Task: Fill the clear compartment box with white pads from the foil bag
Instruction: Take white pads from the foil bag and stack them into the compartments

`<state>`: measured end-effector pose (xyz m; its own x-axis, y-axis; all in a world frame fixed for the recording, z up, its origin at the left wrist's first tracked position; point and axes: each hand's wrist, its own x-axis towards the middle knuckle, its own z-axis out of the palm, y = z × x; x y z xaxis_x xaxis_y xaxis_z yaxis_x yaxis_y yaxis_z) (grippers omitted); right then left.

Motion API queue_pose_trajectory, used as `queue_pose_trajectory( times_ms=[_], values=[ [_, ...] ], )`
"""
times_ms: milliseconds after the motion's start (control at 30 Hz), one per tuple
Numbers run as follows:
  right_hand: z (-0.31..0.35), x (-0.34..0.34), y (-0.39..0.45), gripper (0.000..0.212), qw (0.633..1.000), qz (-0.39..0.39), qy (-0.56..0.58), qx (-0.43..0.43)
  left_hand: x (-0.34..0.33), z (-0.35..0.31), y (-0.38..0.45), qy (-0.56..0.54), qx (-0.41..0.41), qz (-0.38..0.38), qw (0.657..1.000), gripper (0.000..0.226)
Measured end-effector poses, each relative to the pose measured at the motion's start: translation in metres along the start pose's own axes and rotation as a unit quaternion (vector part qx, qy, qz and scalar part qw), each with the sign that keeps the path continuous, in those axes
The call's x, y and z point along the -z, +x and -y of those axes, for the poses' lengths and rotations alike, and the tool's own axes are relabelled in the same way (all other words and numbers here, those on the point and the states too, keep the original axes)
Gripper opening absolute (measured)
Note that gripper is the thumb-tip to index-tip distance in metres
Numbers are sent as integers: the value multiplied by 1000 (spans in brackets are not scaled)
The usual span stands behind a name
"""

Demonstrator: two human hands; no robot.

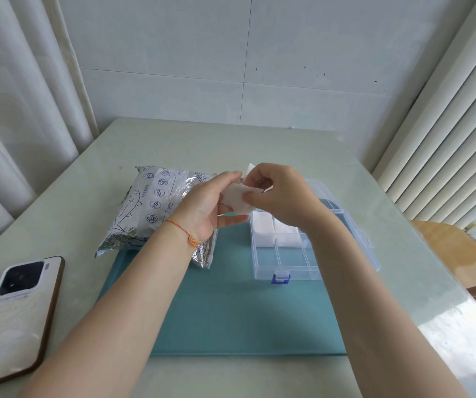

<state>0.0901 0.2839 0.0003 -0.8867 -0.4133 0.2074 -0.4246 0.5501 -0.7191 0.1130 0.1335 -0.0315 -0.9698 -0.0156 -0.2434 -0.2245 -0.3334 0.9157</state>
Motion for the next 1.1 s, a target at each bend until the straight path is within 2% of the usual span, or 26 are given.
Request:
queue_pose_trajectory(
  times_ms=[133,233,367,467,567,700,900,1000,1100],
  values=[
    [0,5,-3,9,999,32,1,20,1,3,1,-11,8,-7,1000,12],
    [-4,6,0,10,990,29,134,-15,3,4,3,-5,-18,-19,1000,23],
    [-17,5,8,15,936,-20,339,-95,2,2,1,-45,-56,-25,997,14],
    [-21,0,10,31,908,-30,393,-143,0,2,1,-51,-66,-24,996,15],
    [-20,-3,10,22,886,-6,438,-151,-2,1,-1,-57,-74,-25,995,16],
    [-20,-4,11,13,889,-20,435,-145,1,-1,-2,-31,-74,-23,997,14],
    [-23,2,13,14,900,-73,405,-145,1,-5,-4,-3,-38,-4,999,16],
    [-20,8,10,6,918,-37,382,-103,3,-7,-5,-9,1,7,1000,22],
    [-13,8,5,10,956,14,288,-54,3,-10,-5,-5,22,22,1000,31]
  ],
)
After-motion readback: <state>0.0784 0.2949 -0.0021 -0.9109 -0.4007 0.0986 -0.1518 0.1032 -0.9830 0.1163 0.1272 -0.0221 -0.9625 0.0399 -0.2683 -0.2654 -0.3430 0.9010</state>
